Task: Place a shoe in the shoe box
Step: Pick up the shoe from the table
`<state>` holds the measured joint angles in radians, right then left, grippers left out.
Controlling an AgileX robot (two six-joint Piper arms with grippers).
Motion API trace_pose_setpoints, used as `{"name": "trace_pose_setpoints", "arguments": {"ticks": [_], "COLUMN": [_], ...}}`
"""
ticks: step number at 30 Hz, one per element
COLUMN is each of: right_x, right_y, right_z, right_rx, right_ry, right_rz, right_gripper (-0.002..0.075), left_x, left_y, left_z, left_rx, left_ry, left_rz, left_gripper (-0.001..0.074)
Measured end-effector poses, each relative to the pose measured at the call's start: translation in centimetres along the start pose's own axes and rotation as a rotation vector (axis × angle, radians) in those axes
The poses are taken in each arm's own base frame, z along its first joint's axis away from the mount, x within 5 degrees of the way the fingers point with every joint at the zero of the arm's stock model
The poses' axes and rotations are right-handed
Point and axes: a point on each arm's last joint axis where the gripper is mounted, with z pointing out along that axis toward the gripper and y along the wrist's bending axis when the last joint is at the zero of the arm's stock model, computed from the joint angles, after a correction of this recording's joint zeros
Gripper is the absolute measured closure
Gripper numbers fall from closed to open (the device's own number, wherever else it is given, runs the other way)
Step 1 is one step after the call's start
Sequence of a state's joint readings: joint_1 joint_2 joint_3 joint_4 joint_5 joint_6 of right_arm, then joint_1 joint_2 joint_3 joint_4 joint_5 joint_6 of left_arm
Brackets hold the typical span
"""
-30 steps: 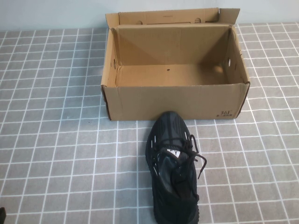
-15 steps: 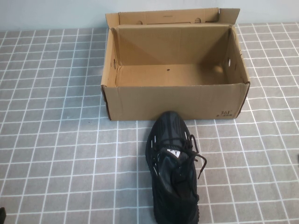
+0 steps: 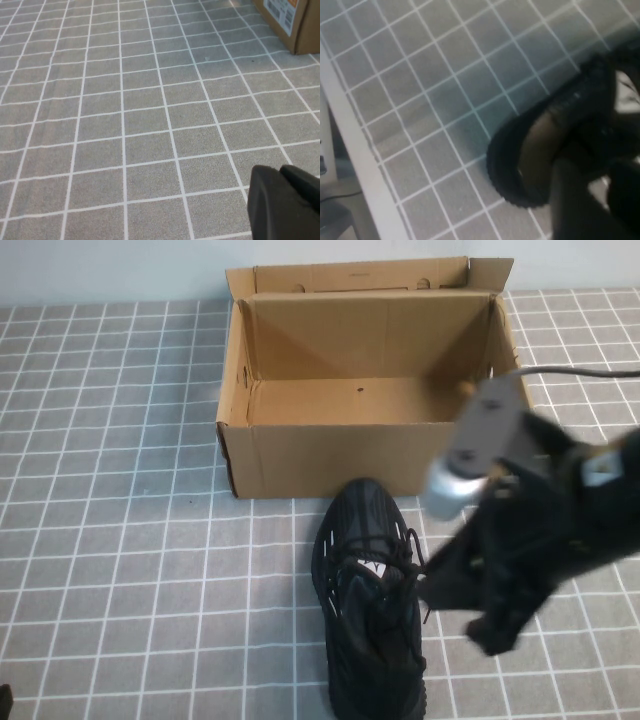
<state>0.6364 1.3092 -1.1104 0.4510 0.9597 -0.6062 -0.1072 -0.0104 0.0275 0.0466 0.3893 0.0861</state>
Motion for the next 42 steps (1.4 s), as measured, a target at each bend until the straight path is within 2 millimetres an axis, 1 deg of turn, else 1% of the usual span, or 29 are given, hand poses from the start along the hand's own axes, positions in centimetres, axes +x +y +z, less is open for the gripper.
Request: {"name": "trace_pose_setpoints", "arguments": {"ticks": [2,4,6,8,14,16,19,22,25,32,37,42], "right_x": [-0.9,-1.8,-2.4,-3.2,-4.3,-4.6,-4.9,-4.9,-4.9,-5.0,-4.6,-4.5], "right_y": [0.3,0.0,-0.6,-1.3,-3.6,-4.1,-4.8,-5.6,-6.1,-6.0,-6.3,-6.6], "right_z": [1.0,2.1,3.5,4.6,8.2,9.1,9.8,10.2,10.2,10.5,11.5,11.8], "right_rx": [-0.018,-0.027,-0.033,-0.028,-0.004,0.006,0.032,0.085,0.131,0.113,0.1,0.124], "right_ry": [0.014,0.03,0.055,0.071,0.166,0.185,0.205,0.241,0.261,0.253,0.29,0.296], "right_rz": [-0.038,-0.052,-0.052,-0.056,-0.087,-0.098,-0.113,-0.109,-0.096,-0.058,-0.035,-0.043], "right_gripper": [0.0492,0.0389,0.0339,0.0317,0.0303,0.0302,0.0303,0.0316,0.0326,0.0332,0.0332,0.0343], "left_x": [0.0,0.0,0.0,0.0,0.0,0.0,0.0,0.0,0.0,0.0,0.0,0.0], "left_y": [0.0,0.0,0.0,0.0,0.0,0.0,0.0,0.0,0.0,0.0,0.0,0.0], "left_z": [0.0,0.0,0.0,0.0,0.0,0.0,0.0,0.0,0.0,0.0,0.0,0.0], "left_rx": [0.0,0.0,0.0,0.0,0.0,0.0,0.0,0.0,0.0,0.0,0.0,0.0], "left_ry": [0.0,0.0,0.0,0.0,0.001,0.001,0.001,0.001,0.001,0.001,0.001,0.001], "left_rz": [0.0,0.0,0.0,0.0,0.0,0.0,0.0,0.0,0.0,0.0,0.0,0.0], "left_gripper": [0.0736,0.0736,0.0736,0.0736,0.0736,0.0736,0.0736,0.0736,0.0736,0.0736,0.0736,0.0736]}}
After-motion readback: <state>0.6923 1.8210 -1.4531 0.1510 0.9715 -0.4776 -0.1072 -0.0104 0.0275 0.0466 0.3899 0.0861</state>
